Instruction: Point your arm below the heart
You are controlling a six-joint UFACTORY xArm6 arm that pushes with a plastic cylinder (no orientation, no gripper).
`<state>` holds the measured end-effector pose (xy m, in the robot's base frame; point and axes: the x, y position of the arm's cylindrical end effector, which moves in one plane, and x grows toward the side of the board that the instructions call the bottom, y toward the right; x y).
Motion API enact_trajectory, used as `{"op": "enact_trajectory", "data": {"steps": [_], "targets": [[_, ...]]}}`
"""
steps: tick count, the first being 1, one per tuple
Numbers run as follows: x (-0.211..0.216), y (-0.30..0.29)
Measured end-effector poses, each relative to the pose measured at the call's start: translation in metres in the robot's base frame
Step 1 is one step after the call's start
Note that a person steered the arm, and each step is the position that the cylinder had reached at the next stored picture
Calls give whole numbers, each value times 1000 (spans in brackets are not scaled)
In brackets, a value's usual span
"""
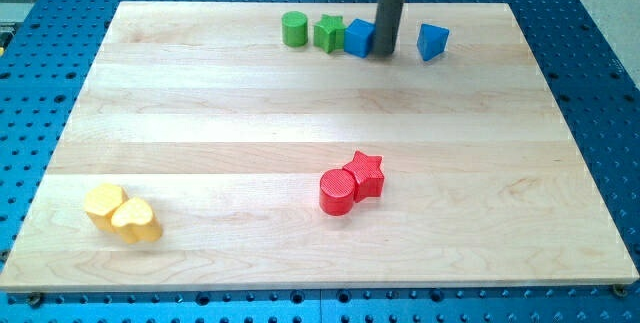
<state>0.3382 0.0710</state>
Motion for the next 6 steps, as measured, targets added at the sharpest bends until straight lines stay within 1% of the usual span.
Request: {"op": "enact_trajectory", "data": {"steps": [1,2,3,4,5,6], "targets": [[9,-14],[-29,15],[43,-75],[164,-145],[242,-159],[254,-185]]}}
